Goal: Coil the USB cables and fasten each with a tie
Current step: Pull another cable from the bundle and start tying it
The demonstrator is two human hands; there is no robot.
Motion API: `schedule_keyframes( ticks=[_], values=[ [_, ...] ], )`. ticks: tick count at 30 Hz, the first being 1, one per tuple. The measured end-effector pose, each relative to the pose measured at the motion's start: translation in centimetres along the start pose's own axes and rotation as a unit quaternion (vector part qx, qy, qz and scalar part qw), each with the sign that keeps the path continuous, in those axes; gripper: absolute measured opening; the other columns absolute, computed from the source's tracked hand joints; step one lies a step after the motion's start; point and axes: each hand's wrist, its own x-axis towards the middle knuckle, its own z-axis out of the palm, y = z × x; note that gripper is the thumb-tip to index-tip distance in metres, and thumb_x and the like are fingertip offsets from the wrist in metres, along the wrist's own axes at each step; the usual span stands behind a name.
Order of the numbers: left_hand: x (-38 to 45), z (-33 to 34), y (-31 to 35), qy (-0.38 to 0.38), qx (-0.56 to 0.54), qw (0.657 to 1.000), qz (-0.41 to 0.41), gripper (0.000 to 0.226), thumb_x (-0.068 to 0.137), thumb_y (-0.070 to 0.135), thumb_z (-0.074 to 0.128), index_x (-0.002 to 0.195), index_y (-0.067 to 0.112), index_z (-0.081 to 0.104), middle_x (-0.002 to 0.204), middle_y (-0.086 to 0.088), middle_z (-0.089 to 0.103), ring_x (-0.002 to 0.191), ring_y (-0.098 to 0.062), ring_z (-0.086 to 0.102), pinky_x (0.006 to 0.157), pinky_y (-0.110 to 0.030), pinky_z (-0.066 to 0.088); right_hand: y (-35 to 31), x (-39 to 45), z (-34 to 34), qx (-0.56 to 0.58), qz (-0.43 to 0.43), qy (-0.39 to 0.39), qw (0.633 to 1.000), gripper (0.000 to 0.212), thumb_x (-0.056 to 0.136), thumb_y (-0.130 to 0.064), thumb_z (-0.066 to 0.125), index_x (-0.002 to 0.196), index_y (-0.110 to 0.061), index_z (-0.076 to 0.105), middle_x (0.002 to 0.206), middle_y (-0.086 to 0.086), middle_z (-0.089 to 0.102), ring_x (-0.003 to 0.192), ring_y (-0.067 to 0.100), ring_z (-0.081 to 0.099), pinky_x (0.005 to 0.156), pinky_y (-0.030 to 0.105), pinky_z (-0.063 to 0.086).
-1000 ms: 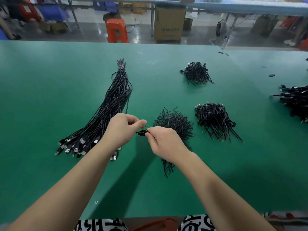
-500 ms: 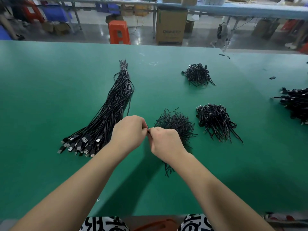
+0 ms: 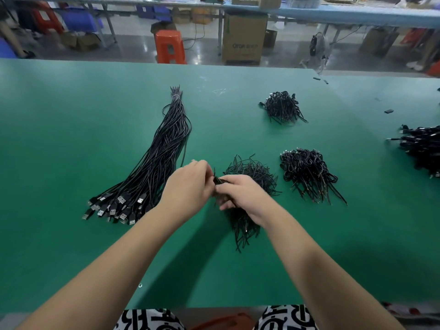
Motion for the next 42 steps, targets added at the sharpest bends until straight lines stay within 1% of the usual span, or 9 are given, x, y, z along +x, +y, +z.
schedule_keyframes(
  ticks=[4, 9, 17, 23, 29, 34, 37, 40, 42],
  values=[
    [-0.2, -0.4, 0.0, 0.038, -0.038, 0.996, 0.071, 0.003, 0.093, 0.013, 0.061, 0.095, 0.012, 0.061, 0.09, -0.001, 0.064, 0.081, -0.024, 0.059, 0.072, -0.033, 0.043, -0.9, 0.2, -1.9, 0.222, 0.068, -0.058, 0.971, 0.021, 0.097, -0.022, 0.062, 0.084, -0.015, 0.076, 0.073, 0.0, 0.068, 0.069, 0.016, 0.067, 0.069, 0.031, 0.054],
    [0.0, -0.1, -0.1, 0.059, -0.043, 0.993, 0.09, 0.004, 0.093, 0.012, 0.062, 0.096, 0.01, 0.062, 0.092, -0.002, 0.064, 0.082, -0.021, 0.057, 0.072, -0.024, 0.037, -0.9, 0.2, -1.6, 0.228, 0.038, -0.051, 0.972, 0.018, 0.091, -0.018, 0.068, 0.079, -0.015, 0.081, 0.077, 0.002, 0.07, 0.066, 0.011, 0.062, 0.064, 0.027, 0.055],
    [-0.1, -0.3, 0.1, 0.081, -0.003, 0.985, 0.155, 0.005, 0.086, 0.005, 0.071, 0.087, 0.004, 0.066, 0.08, -0.008, 0.064, 0.073, -0.032, 0.061, 0.067, -0.041, 0.052, -0.8, 0.1, -1.3, 0.165, 0.002, 0.011, 0.986, 0.014, 0.096, -0.014, 0.066, 0.087, -0.009, 0.076, 0.079, 0.005, 0.066, 0.066, 0.009, 0.059, 0.059, 0.02, 0.05],
    [0.1, -0.5, -0.4, 0.098, 0.091, 0.966, 0.222, 0.021, 0.092, 0.019, 0.051, 0.081, 0.008, 0.065, 0.073, -0.005, 0.061, 0.068, -0.029, 0.059, 0.062, -0.04, 0.049, -0.3, 0.1, -1.0, 0.157, 0.005, 0.01, 0.988, 0.017, 0.095, -0.016, 0.067, 0.083, -0.013, 0.08, 0.084, 0.007, 0.068, 0.069, 0.009, 0.059, 0.062, 0.021, 0.049],
    [0.4, -0.7, -0.8, 0.02, -0.083, 0.996, 0.03, 0.008, 0.088, 0.017, 0.066, 0.082, 0.015, 0.062, 0.075, 0.004, 0.063, 0.071, -0.02, 0.06, 0.068, -0.034, 0.047, 0.2, 0.4, -1.6, 0.075, -0.072, 0.04, 0.994, 0.022, 0.097, -0.009, 0.065, 0.113, -0.023, 0.071, 0.093, 0.001, 0.072, 0.079, 0.015, 0.061, 0.078, 0.036, 0.058],
    [0.9, -0.6, -1.1, -0.048, -0.308, 0.943, -0.112, 0.018, 0.091, 0.015, 0.068, 0.074, 0.017, 0.061, 0.061, 0.003, 0.059, 0.047, -0.006, 0.04, 0.047, -0.022, 0.032, 0.1, 0.3, -1.3, -0.114, -0.221, 0.055, 0.967, 0.033, 0.085, -0.006, 0.078, 0.11, -0.028, 0.075, 0.119, -0.009, 0.066, 0.086, 0.011, 0.061, 0.082, 0.027, 0.054],
    [0.5, -0.8, -0.8, -0.021, -0.313, 0.947, -0.076, 0.017, 0.091, 0.016, 0.069, 0.075, 0.017, 0.061, 0.062, 0.009, 0.055, 0.053, -0.007, 0.041, 0.051, -0.022, 0.034, -0.2, 0.6, -1.2, -0.04, -0.198, 0.086, 0.976, 0.015, 0.087, -0.017, 0.077, 0.097, -0.028, 0.078, 0.084, -0.016, 0.075, 0.075, -0.002, 0.065, 0.073, 0.016, 0.05],
    [0.1, -1.2, -0.2, 0.033, -0.199, 0.979, 0.03, 0.012, 0.091, 0.016, 0.069, 0.081, 0.018, 0.061, 0.069, 0.015, 0.058, 0.062, -0.004, 0.052, 0.059, -0.013, 0.039, -0.2, 0.8, -1.6, -0.035, -0.168, 0.092, 0.981, 0.013, 0.09, -0.03, 0.072, 0.077, -0.033, 0.076, 0.05, -0.018, 0.048, 0.047, 0.001, 0.04, 0.051, 0.016, 0.034],
    [-0.1, -1.5, 0.2, 0.08, -0.061, 0.986, 0.13, 0.008, 0.093, 0.013, 0.065, 0.085, 0.014, 0.063, 0.074, 0.008, 0.059, 0.062, -0.016, 0.052, 0.065, -0.028, 0.046, -0.1, 0.8, -1.7, -0.021, -0.149, 0.082, 0.985, 0.01, 0.091, -0.031, 0.07, 0.084, -0.028, 0.075, 0.047, -0.019, 0.044, 0.043, 0.001, 0.038, 0.048, 0.014, 0.031]
  ],
)
